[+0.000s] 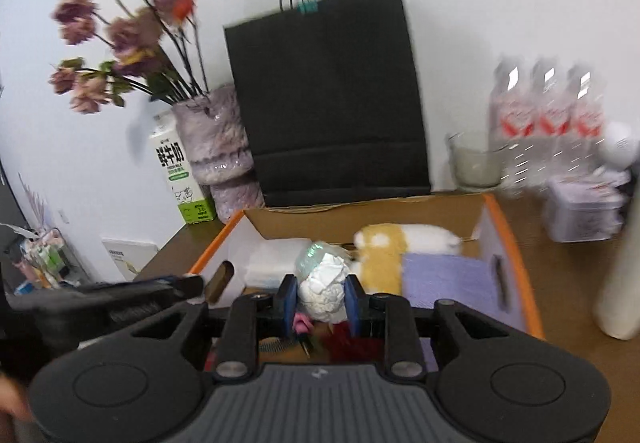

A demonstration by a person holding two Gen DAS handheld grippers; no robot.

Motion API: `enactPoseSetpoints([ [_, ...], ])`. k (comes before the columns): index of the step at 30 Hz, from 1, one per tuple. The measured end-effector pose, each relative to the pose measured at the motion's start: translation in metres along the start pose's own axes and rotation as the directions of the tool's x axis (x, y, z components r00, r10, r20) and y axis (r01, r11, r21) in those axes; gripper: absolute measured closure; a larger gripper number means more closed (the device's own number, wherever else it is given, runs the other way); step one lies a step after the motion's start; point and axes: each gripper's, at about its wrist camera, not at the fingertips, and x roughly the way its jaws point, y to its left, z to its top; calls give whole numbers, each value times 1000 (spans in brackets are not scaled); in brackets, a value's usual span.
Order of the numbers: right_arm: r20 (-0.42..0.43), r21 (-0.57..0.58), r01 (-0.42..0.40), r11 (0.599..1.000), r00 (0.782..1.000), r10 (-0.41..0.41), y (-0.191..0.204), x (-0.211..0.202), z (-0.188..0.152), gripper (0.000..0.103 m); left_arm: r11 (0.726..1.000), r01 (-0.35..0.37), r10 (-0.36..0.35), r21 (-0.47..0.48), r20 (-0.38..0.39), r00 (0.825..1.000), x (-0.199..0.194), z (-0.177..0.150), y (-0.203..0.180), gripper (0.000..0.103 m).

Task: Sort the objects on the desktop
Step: 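Drop the white lid into the box with left tool while right tool drops the tissue in, then withdraw both tools from the box back over the table, then grasp another white lid with left tool while right tool grasps the white plug adapter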

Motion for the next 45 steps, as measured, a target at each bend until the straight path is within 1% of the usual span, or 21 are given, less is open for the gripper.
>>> enactPoseSetpoints([
  [1,-30,14,0,1000,1000,1,1,13,3,74,1000,-29,28,-10,-25,999,10,1,0,62],
  [2,-59,28,4,1000,998,-2,1,26,7,64,998,-56,55,-20,-44,998,18,0,1,51],
  [3,-76,27,-1,1000,997,3,1,36,10,59,998,-51,50,-26,-54,997,21,-1,3,49],
  [4,-87,25,-18,1000,996,20,2,43,11,50,999,-31,30,-26,-56,998,21,-1,4,49],
  [5,-95,35,-19,999,995,23,0,48,12,47,1000,-15,14,-23,-54,998,19,-3,6,46],
  [7,-90,44,12,999,996,-8,-2,48,11,47,999,-29,28,-20,-38,999,8,-5,8,38],
  [10,-32,60,14,998,999,-12,-7,19,3,44,996,-78,78,-54,9,997,-23,-10,12,31],
  [12,10,47,35,998,999,-35,-10,-8,-9,38,991,-65,75,-119,86,993,-55,-24,14,15],
  [13,29,22,52,998,998,-53,-9,-24,-20,35,989,-51,68,-141,115,991,-69,-35,13,11],
  [15,60,-16,85,996,995,-84,-8,-53,-45,32,992,-24,40,-124,134,990,-92,-62,6,5],
  [17,54,-57,94,994,994,-91,-7,-75,-71,31,996,-30,40,-82,128,991,-110,-94,-2,2],
  [21,16,-125,122,985,993,-120,0,-107,-127,30,1000,-21,22,-16,76,997,-138,-151,-9,0],
  [22,11,-132,126,983,992,-126,1,-114,-141,28,1000,-28,28,2,65,997,-144,-166,-10,0],
  [24,-2,-134,120,984,993,-121,3,-124,-165,24,996,-77,76,33,46,996,-155,-190,-11,0],
  [25,-8,-128,113,985,993,-115,4,-129,-178,23,995,-87,85,49,39,996,-160,-200,-12,0],
  [27,-22,-121,99,988,995,-102,5,-133,-199,22,994,-69,68,79,17,998,-169,-217,-14,0],
  [29,-53,-133,95,987,993,-103,7,-133,-211,22,991,-67,67,119,3,998,-173,-229,-15,0],
  [31,-48,-153,118,981,991,-127,10,-137,-221,22,986,-91,92,138,0,996,-176,-236,-16,0],
  [33,-38,-172,131,976,989,-140,15,-141,-226,22,985,-91,91,147,6,996,-179,-238,-17,0],
  [35,-35,-174,128,976,990,-136,17,-145,-229,16,984,-97,96,147,13,995,-180,-239,-17,0],
  [45,-43,-211,136,968,988,-148,23,-143,-232,16,985,-69,77,161,-46,996,-168,-237,-19,0],
])
